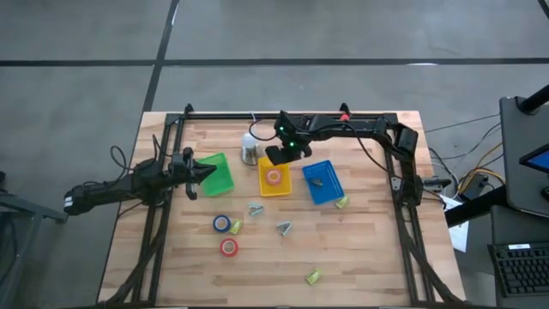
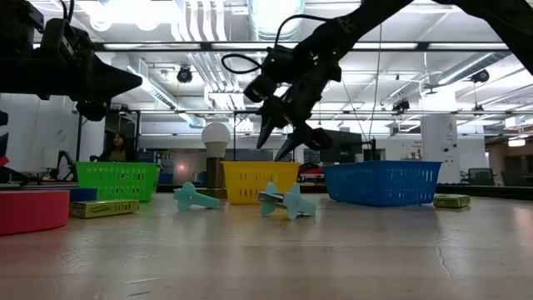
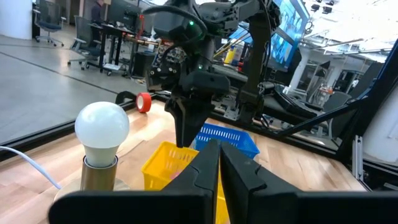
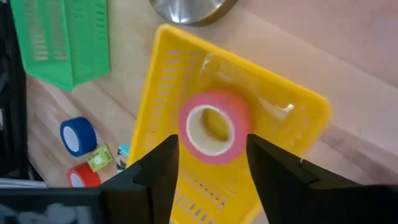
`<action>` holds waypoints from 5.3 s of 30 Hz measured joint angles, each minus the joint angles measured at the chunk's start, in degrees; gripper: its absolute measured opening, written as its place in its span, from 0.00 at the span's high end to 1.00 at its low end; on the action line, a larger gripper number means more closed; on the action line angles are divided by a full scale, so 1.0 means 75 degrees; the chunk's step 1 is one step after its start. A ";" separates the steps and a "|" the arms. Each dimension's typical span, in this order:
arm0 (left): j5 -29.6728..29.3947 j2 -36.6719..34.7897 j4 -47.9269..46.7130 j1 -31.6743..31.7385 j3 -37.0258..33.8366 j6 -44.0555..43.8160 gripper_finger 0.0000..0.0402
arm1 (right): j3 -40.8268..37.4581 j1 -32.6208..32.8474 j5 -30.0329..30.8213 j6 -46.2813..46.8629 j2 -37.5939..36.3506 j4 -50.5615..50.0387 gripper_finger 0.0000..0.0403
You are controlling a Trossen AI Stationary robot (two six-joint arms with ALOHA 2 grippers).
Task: Pick and place Stapler, Stapler remover, tape
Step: Put the top red tape into the yellow basket, then put the blue tape into the yellow basket
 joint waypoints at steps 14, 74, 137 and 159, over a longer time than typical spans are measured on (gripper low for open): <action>0.0000 0.0003 0.0000 -0.0001 0.0000 0.0000 0.95 | 0.0092 -0.0560 0.0563 -0.1191 -0.1031 -0.1477 0.54; 0.0000 0.0020 0.0000 -0.0002 0.0000 -0.0001 0.95 | -0.0105 -0.5435 0.1575 -0.2360 -0.0241 -0.3387 0.77; 0.0000 0.0020 0.0000 -0.0001 0.0000 0.0000 0.95 | 0.0052 0.0330 -0.1036 -0.0835 0.0211 0.0304 0.72; 0.0000 0.0020 0.0000 -0.0001 0.0000 -0.0001 0.95 | 0.0050 0.0087 -0.0614 -0.1366 -0.0136 -0.0684 0.45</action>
